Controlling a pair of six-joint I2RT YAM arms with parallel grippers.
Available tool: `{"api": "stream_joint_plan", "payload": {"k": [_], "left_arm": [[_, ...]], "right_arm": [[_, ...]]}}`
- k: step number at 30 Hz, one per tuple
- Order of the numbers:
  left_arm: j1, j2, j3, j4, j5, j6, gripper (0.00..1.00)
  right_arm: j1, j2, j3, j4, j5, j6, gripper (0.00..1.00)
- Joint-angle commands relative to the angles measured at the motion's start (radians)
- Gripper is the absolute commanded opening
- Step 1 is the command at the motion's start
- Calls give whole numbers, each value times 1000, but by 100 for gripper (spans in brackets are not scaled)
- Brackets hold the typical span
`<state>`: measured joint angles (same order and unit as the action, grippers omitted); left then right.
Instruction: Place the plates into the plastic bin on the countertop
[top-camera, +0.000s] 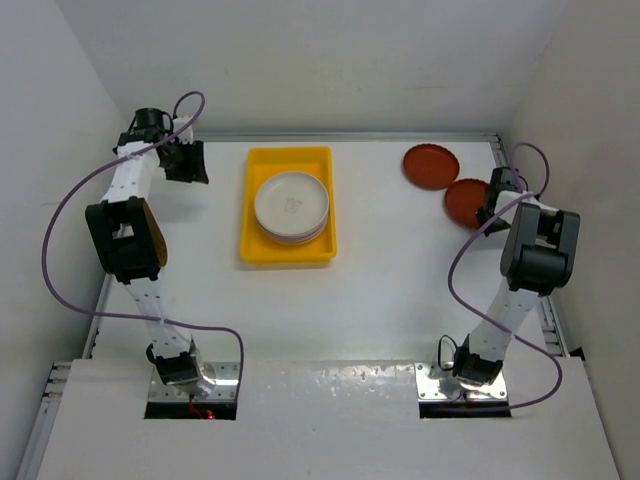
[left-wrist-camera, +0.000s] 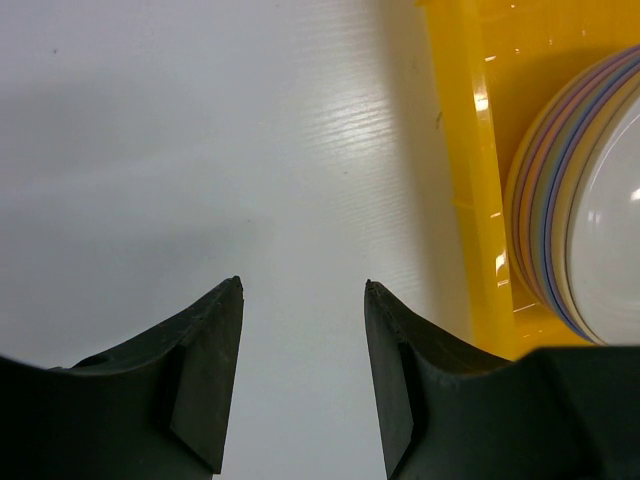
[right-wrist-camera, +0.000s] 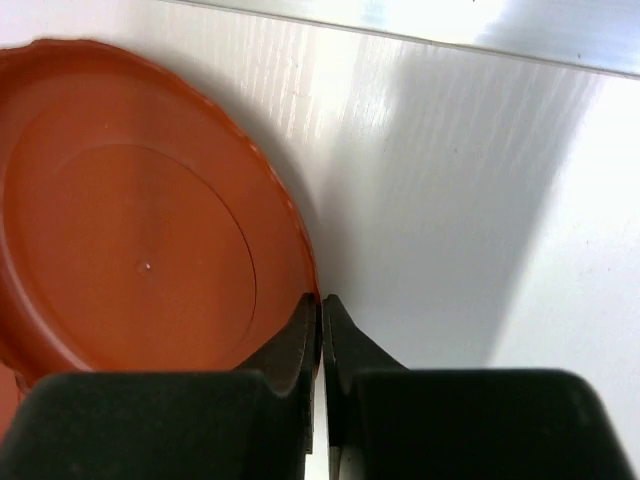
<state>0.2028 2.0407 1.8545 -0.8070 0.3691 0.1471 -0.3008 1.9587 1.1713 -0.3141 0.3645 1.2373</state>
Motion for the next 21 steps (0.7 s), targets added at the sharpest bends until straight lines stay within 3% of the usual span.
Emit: {"api": "stream_joint_plan", "payload": {"k": [1, 6, 9, 12, 14, 17, 18, 21], "left_arm": [[15, -1, 37, 3, -15, 3, 54], [24, -11, 26, 3, -15, 12, 54], [24, -20, 17, 3, -15, 22, 54], [24, -20, 8, 3, -6, 22, 54], [33, -20, 8, 3, -6, 22, 54], [43, -10, 17, 3, -6, 13, 54], [43, -10, 17, 3, -6, 12, 54], [52, -10, 17, 3, -15, 12, 54]], "right_arm": [[38, -82, -15, -11, 71, -1, 0], [97, -261, -125, -20, 255, 93, 0], [146, -455, -215, 2, 336, 120, 0], [228, -590, -275, 103, 355, -8, 0], [334, -642, -285, 177, 335, -76, 0], [460, -592, -218, 245, 239, -250, 0], [506, -565, -153, 250, 105, -283, 0], [604, -375, 46, 198, -105, -413, 0]]}}
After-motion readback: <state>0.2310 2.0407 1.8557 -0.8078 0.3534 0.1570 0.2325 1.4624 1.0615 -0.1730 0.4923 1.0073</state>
